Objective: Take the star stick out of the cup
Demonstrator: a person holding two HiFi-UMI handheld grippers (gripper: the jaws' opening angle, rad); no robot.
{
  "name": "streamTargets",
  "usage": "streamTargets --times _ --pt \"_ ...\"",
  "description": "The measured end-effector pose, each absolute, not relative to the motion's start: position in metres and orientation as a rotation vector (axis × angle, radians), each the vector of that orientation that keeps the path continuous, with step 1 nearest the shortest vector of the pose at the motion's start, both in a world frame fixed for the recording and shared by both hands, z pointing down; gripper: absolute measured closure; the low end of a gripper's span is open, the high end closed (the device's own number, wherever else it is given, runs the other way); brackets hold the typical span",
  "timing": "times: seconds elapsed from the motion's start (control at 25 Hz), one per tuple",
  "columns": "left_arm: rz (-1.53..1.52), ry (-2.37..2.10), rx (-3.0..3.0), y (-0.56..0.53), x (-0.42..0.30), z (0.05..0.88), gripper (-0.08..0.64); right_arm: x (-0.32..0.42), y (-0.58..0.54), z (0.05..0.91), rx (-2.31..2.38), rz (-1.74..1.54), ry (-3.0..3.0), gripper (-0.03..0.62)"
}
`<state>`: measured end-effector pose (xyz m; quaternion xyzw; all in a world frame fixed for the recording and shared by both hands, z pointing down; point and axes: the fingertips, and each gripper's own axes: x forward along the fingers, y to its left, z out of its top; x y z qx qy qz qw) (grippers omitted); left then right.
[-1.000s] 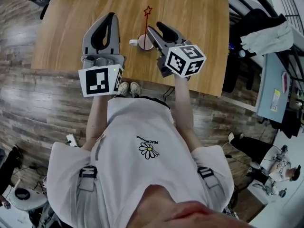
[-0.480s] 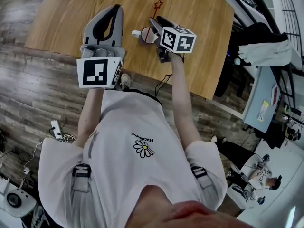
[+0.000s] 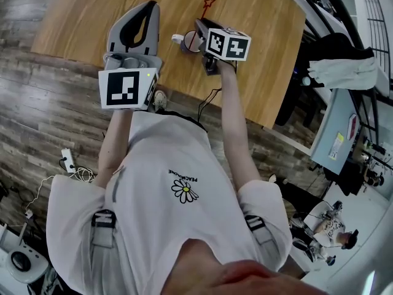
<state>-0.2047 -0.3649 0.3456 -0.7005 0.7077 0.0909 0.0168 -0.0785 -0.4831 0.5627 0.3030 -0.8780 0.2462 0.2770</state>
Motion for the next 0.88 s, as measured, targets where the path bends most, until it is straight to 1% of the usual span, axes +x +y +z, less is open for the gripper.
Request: streamTargets --times 0.16,0.6,0.72,0.88 --pt "0.282 2.215 -2.166 -0.364 -0.208 0.346 0.545 -0.079 -0.484 0.562 0.819 0.652 -2.358 0.560" --pt "0.293 2.204 -2.173 -0.366 -0.204 0.345 0.545 -0.085 -0.480 0.557 0.793 0.653 -2.387 0.571" --pt "0.297 2.190 -2.181 -0.365 -0.201 0.345 0.545 -0.086 -0.481 0.541 0.803 0.613 -2.426 0.571" --pt "0.300 2.171 -2.190 -0.368 -0.199 0.340 0.545 -0.092 -0.484 0.497 0.838 0.535 -2.504 0.571"
